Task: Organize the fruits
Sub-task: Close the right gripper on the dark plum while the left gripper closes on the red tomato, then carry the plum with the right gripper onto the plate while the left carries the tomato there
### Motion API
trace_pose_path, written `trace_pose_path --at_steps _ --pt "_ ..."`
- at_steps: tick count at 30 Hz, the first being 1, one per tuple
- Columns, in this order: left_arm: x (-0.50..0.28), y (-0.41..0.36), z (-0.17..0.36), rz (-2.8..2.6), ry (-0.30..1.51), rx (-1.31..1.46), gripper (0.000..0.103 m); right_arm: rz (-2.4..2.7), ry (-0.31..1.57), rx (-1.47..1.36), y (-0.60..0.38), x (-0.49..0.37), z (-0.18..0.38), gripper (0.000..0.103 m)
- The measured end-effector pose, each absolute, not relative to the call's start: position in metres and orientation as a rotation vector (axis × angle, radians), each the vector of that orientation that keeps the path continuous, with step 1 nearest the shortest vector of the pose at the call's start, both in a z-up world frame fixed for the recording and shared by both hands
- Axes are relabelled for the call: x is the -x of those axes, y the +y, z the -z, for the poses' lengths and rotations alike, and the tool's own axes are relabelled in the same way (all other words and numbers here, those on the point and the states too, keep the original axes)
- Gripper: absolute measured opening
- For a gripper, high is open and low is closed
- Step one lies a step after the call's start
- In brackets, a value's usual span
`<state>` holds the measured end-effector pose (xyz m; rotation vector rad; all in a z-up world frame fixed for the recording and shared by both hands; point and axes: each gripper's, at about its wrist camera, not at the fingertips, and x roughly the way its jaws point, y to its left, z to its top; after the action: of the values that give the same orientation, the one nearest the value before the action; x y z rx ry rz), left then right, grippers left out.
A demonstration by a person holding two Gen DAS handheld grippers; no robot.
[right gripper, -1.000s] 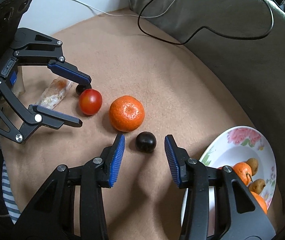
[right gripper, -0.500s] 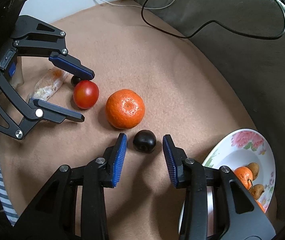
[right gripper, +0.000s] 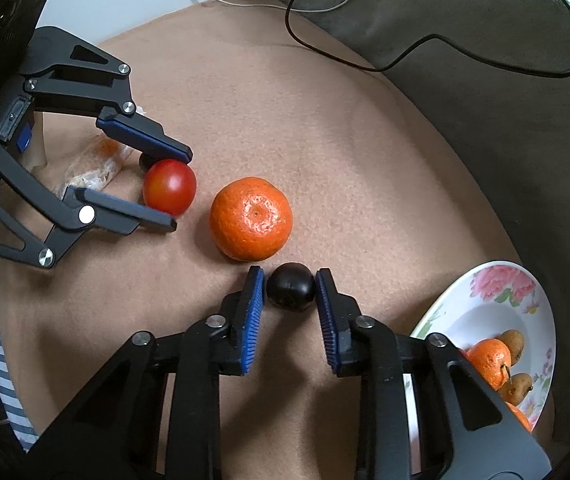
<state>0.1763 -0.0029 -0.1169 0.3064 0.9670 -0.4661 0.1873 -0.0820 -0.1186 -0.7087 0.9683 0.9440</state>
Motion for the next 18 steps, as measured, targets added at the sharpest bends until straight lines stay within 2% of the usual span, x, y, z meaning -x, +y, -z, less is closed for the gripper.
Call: trace_pose_path --at_steps 18 --pt "-0.167 0.002 0.110 0.466 0.947 -0.285 0.032 -0.928 0.953 0.644 -0.099 -0.183 0.106 0.023"
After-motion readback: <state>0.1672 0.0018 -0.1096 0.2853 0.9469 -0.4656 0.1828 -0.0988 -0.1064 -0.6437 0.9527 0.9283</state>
